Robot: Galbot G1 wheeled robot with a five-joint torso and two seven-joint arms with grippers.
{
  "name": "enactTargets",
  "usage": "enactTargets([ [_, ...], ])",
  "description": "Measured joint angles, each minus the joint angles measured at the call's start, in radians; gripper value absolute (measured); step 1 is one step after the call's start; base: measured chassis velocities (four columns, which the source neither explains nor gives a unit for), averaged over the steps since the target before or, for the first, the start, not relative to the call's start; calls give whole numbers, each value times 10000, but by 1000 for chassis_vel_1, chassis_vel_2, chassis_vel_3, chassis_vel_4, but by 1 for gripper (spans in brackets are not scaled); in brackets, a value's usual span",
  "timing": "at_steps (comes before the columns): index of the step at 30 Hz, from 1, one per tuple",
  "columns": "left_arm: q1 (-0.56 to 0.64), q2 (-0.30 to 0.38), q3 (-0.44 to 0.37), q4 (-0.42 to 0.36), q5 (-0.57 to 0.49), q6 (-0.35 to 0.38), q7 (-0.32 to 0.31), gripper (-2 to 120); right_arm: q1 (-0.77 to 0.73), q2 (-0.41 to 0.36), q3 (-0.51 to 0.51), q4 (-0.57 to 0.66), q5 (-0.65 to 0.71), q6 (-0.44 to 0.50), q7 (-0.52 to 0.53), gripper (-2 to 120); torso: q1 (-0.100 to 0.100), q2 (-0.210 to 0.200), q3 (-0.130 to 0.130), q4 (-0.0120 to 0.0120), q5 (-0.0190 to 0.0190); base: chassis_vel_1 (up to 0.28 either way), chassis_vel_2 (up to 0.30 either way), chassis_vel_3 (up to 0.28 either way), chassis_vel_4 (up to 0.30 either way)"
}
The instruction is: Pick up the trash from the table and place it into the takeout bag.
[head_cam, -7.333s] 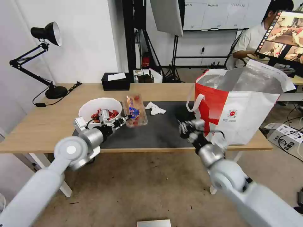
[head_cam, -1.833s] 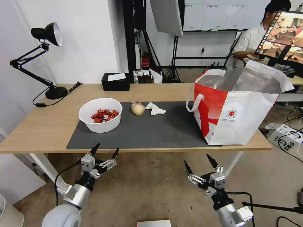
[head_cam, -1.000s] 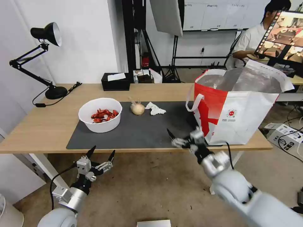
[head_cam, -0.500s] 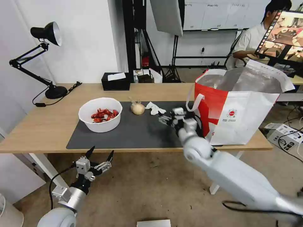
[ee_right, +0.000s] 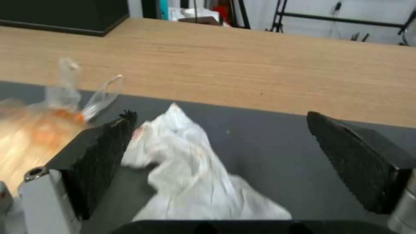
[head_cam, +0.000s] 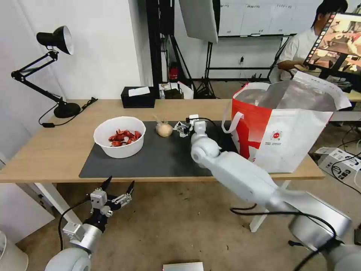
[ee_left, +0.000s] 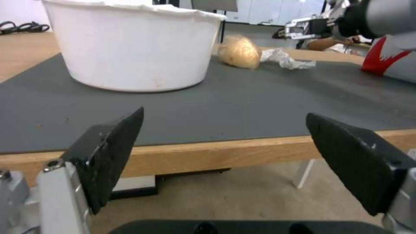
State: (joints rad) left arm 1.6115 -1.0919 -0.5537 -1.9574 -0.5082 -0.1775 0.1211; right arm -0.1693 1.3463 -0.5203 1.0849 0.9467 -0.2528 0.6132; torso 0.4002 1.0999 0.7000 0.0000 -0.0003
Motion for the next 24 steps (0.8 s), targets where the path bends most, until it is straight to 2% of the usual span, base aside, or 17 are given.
enactTargets([
  [2,-2,10,-3,28,-10,-22,1,100,104,325,105,-512,43,-75,-167,100,-1,0,0,1,2,0,0,0,0],
  [10,-71,33,42,52,-72,-78,43,100,198,700,216,-1223,33,-353,-623,100,-2,1,0,0,2,0,0,0,0],
  [24,-168,153,16,12,-277,-88,71,100,264,870,285,-1708,40,-913,-1056,100,-2,1,0,-1,3,0,0,0,0],
])
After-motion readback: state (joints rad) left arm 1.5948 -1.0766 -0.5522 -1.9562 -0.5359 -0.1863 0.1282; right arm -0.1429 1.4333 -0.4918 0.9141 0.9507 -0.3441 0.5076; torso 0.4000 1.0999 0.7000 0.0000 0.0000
